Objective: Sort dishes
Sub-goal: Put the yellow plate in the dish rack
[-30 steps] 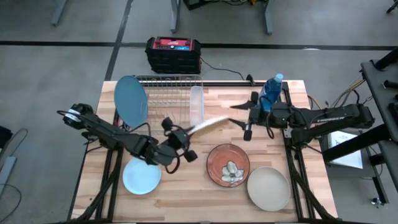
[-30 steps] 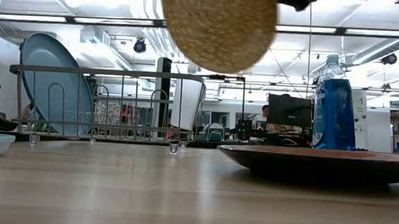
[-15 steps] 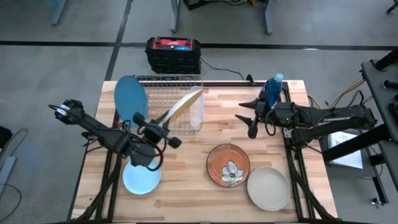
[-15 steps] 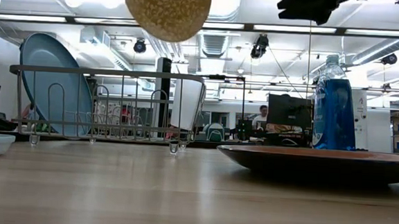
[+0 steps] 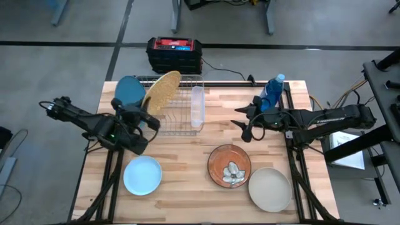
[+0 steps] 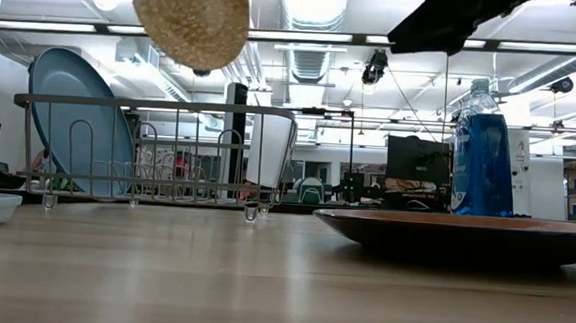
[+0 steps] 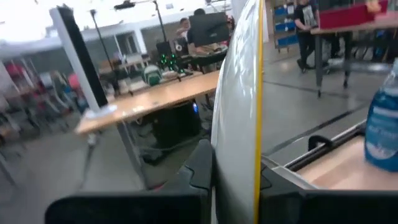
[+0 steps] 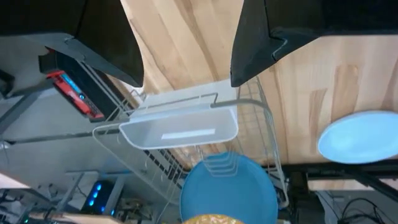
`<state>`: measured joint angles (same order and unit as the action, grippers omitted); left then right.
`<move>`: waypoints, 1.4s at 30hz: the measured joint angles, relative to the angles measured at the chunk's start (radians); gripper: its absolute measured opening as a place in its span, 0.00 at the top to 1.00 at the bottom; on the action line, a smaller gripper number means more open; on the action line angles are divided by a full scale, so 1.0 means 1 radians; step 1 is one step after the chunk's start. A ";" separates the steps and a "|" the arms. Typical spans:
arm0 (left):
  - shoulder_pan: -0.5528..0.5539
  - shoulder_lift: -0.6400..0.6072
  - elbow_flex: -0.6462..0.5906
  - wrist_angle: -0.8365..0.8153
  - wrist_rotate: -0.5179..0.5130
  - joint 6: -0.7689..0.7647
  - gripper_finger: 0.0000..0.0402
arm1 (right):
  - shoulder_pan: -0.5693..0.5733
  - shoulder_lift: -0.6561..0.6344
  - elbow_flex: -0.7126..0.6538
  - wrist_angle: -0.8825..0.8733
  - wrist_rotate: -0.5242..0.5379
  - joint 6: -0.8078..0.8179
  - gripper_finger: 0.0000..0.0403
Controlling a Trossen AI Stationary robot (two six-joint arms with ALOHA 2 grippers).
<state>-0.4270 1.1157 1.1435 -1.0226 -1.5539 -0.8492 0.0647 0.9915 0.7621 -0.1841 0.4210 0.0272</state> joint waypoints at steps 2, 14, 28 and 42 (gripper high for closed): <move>0.005 -0.011 0.000 -0.133 0.036 -0.176 0.97 | 0.000 0.010 0.000 0.000 0.000 0.001 0.42; 0.223 -0.008 -0.002 -0.544 0.308 -0.581 0.97 | 0.000 0.057 0.000 0.018 0.000 0.027 0.44; 0.442 -0.015 -0.002 -0.548 0.450 -0.416 0.97 | 0.000 0.060 0.000 0.032 0.000 0.033 0.43; 0.493 -0.007 -0.011 -0.549 0.573 -0.407 0.97 | 0.000 0.059 -0.009 0.040 0.000 0.031 0.42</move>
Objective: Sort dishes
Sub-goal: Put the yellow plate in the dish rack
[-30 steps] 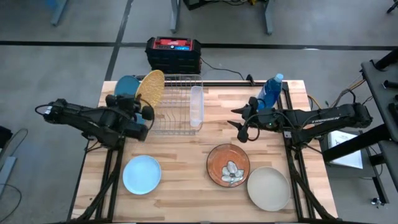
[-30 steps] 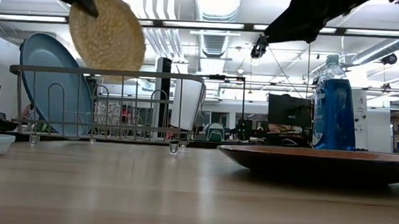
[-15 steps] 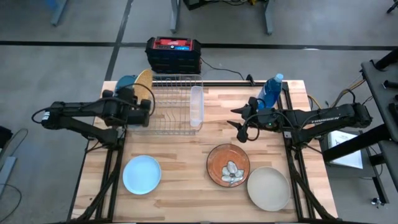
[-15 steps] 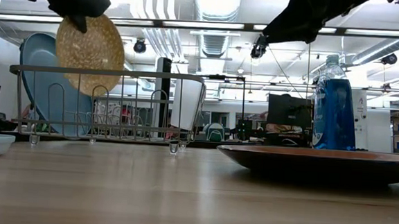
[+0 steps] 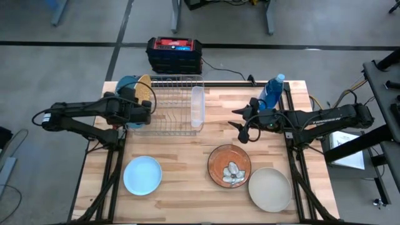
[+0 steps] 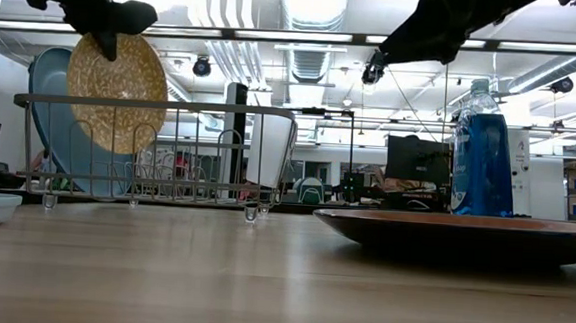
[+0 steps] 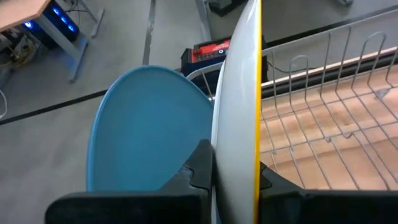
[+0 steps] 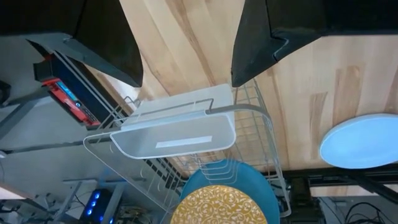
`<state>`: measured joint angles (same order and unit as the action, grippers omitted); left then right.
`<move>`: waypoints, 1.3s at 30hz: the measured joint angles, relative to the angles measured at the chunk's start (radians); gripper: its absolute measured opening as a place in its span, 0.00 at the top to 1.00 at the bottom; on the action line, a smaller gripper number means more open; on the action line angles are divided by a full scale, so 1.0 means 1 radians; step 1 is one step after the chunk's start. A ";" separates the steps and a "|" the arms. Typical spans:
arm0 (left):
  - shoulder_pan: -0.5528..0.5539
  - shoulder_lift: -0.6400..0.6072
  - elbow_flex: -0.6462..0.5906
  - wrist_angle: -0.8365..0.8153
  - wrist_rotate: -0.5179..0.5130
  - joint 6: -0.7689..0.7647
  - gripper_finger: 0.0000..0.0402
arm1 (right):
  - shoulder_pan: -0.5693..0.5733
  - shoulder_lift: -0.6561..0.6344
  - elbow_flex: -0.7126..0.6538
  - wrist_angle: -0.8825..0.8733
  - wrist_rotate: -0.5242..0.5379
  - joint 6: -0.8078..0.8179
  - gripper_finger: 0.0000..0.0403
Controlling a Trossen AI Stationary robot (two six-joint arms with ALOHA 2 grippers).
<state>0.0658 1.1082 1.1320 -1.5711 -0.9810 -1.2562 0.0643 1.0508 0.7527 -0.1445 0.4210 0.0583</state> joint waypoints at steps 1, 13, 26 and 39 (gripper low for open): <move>0.000 0.002 -0.003 -0.001 0.000 -0.002 0.97 | 0.000 0.000 -0.001 0.000 0.000 0.001 0.42; 0.003 0.007 -0.089 0.009 0.055 -0.087 0.96 | 0.000 0.000 -0.013 0.003 0.000 0.002 0.43; 0.003 0.007 -0.149 0.058 0.078 -0.115 0.94 | 0.000 0.000 -0.015 0.008 0.000 0.014 0.43; 0.004 0.060 -0.153 0.088 0.102 -0.111 0.92 | 0.000 0.000 -0.023 0.008 0.000 0.021 0.41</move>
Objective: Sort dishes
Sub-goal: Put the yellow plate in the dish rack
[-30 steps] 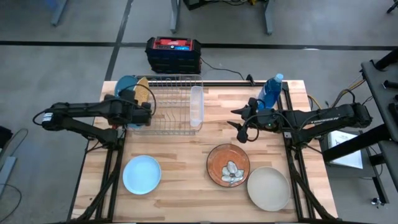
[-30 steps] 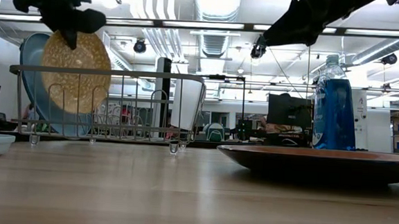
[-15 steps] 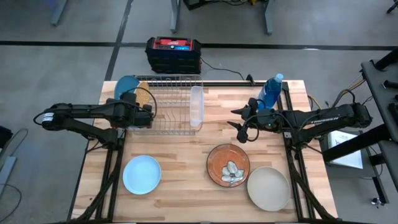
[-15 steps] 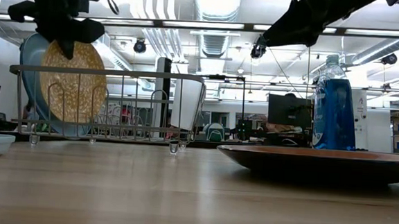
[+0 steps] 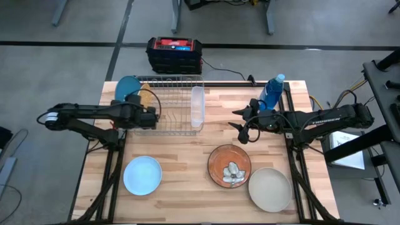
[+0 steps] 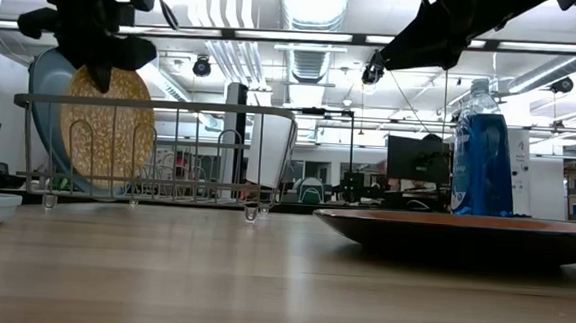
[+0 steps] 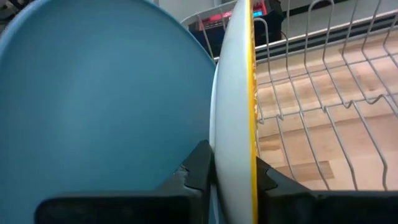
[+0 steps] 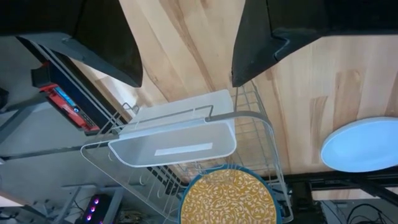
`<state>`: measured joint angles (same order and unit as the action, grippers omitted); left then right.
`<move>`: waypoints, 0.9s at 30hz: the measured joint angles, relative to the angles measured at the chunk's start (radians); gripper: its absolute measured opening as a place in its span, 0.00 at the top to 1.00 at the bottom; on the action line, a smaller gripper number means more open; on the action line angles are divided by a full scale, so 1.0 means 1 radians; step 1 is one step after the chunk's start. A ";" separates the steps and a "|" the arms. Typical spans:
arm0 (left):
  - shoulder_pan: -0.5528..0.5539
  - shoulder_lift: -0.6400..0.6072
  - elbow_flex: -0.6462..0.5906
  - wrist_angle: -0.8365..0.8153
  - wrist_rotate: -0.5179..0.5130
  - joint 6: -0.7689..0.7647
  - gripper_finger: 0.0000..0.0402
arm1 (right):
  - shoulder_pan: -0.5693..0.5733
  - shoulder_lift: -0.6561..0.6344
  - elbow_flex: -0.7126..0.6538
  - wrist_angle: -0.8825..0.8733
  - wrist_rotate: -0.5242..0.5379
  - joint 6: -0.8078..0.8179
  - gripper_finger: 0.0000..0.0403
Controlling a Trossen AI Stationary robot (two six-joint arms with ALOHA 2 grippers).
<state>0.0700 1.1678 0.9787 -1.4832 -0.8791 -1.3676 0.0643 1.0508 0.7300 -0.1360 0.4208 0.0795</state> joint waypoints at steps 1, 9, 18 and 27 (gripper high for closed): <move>0.000 0.009 0.000 0.001 0.001 0.002 0.91 | 0.000 0.000 0.000 0.000 0.000 0.000 0.41; 0.000 0.061 0.000 0.008 -0.002 -0.010 0.84 | 0.001 0.000 -0.001 0.000 0.000 0.000 0.40; -0.001 0.064 0.012 0.004 -0.001 0.018 0.75 | 0.001 0.000 -0.006 -0.002 0.000 0.000 0.40; -0.001 0.057 0.080 -0.045 0.007 0.031 0.67 | 0.001 0.000 -0.006 -0.002 0.000 0.000 0.39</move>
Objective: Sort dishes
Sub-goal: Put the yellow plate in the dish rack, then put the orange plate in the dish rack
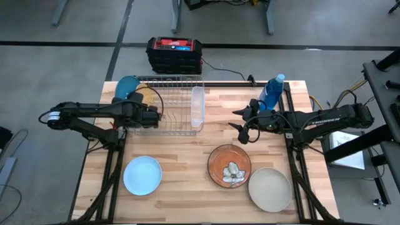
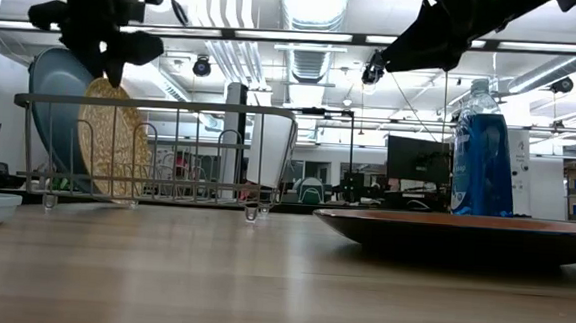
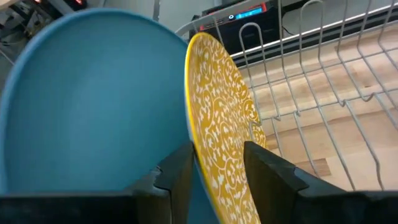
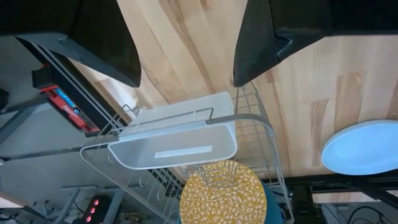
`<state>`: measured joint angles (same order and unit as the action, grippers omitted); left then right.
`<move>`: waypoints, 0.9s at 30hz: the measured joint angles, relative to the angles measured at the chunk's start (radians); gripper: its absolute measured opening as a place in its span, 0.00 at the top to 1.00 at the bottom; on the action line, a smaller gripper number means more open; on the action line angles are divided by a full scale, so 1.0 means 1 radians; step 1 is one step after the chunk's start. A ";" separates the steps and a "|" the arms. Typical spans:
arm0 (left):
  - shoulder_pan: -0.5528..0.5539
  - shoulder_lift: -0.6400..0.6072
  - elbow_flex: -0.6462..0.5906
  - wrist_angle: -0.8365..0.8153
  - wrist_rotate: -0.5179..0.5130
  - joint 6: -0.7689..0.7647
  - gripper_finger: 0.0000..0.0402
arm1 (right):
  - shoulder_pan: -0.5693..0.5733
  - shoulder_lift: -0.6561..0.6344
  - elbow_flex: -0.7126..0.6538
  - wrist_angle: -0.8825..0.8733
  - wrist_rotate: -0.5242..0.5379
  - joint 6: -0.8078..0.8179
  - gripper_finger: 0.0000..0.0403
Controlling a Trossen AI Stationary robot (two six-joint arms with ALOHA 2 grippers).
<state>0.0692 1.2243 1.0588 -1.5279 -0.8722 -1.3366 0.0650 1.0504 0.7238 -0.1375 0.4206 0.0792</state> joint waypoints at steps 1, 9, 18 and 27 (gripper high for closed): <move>0.000 0.000 0.009 -0.003 0.000 0.008 0.67 | 0.000 0.000 0.000 0.000 0.000 0.000 0.38; 0.000 0.000 0.073 -0.006 0.000 0.074 0.63 | 0.000 0.000 0.000 0.000 0.000 0.000 0.39; -0.004 0.001 0.141 0.004 0.028 0.131 0.63 | 0.000 0.000 0.000 -0.014 0.000 -0.001 0.37; -0.178 0.006 0.240 0.322 0.107 0.447 0.63 | 0.000 -0.056 0.000 -0.154 -0.017 0.042 0.40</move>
<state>-0.1086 1.2299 1.2991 -1.2059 -0.7654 -0.8896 0.0654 0.9944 0.7238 -0.2916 0.4039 0.1209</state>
